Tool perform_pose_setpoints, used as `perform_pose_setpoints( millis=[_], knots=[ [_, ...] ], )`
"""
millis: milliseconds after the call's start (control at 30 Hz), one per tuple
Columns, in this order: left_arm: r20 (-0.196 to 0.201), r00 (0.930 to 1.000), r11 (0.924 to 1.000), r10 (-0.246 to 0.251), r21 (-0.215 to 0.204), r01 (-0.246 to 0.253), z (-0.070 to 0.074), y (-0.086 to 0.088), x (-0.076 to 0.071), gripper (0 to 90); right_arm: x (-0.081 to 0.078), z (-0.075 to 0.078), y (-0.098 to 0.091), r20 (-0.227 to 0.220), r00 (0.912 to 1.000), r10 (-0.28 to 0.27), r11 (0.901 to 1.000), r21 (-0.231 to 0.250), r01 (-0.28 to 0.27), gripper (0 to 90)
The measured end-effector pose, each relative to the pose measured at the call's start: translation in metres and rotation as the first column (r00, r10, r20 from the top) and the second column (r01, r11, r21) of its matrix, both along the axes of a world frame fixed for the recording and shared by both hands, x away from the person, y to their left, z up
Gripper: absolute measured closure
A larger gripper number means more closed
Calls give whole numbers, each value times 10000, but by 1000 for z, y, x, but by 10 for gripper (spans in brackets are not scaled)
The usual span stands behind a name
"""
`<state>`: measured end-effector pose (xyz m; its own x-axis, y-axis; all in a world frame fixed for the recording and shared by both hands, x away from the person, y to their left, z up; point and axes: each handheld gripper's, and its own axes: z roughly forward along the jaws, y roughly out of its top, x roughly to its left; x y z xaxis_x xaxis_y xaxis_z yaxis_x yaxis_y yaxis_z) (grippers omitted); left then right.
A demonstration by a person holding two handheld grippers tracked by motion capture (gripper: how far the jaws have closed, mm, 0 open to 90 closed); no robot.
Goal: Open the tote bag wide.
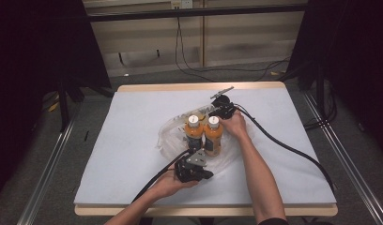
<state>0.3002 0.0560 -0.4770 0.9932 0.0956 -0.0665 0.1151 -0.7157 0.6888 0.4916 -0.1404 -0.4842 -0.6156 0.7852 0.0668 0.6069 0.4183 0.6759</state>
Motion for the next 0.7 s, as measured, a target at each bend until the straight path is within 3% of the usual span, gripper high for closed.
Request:
perform_pose_setpoints(
  millis=[100, 200, 300, 367, 433, 533, 700],
  knots=[
    [-135, 9999, 9997, 74, -249, -77, -1, 0, 2, 900, -1, 1, 0, -149, 9999, -21, 10000, 52, 22, 900],
    [-141, 9999, 9988, 54, -492, -60, 3, 1, 1, 900, -5, 4, -1, -385, 9988, 290, 9993, 266, -280, 900],
    [-157, 9997, 9958, 189, -888, -202, 12, 3, 1, 899, -13, 13, -3, -361, 9972, 660, 9941, 881, -627, 900],
    [-240, 9991, 9917, 347, -1232, -374, 19, 6, 1, 894, -19, 21, -4, -269, 9953, 931, 9879, 1270, -890, 900],
    [-207, 9988, 9869, 448, -1543, -474, 29, 11, 2, 889, -26, 30, -5, -112, 9939, 1101, 9861, 1267, -1078, 900],
    [-97, 9976, 9776, 688, -1987, -694, 42, 21, 4, 889, -34, 42, -9, 127, 9913, 1313, 9765, 1706, -1315, 900],
    [12, 9947, 9696, 1028, -2232, -999, 51, 37, 10, 890, -45, 54, -19, 207, 9900, 1397, 9623, 2328, -1407, 900]
  ],
)
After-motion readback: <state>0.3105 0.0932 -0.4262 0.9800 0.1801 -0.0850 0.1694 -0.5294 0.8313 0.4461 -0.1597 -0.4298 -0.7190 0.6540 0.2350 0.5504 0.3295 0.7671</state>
